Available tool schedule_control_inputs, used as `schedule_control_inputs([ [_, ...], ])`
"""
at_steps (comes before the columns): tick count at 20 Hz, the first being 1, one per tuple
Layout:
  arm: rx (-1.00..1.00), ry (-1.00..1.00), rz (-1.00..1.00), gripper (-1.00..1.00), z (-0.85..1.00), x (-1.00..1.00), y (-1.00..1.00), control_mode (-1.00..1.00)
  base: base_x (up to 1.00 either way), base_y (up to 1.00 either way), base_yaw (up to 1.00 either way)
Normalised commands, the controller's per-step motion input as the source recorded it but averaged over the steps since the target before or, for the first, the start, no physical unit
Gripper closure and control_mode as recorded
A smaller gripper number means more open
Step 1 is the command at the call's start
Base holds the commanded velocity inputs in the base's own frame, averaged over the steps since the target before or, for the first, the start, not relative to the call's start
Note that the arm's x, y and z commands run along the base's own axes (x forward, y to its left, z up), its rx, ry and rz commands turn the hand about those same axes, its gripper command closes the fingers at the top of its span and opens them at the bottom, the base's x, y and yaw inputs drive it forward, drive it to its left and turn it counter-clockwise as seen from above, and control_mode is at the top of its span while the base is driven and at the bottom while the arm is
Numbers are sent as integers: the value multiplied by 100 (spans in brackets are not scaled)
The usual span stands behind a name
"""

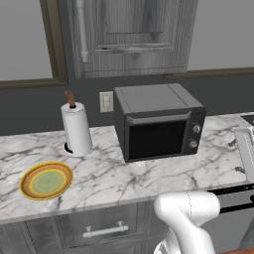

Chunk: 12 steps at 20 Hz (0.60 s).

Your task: Pull the toaster oven rack outwards. Pick up the baguette from the plate and place it on the toaster oven rack. Close the toaster oven door fully and set the temperature to the lowest setting.

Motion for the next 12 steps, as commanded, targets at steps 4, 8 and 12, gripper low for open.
schedule_control_inputs([
  [4,14,0,-4,-100,-8,2,0,-100,0,0,0],
  [8,10,0,0,-100,-21,11,5,-100,0,0,0],
  [12,8,0,0,-100,-21,19,13,-100,0,0,0],
])
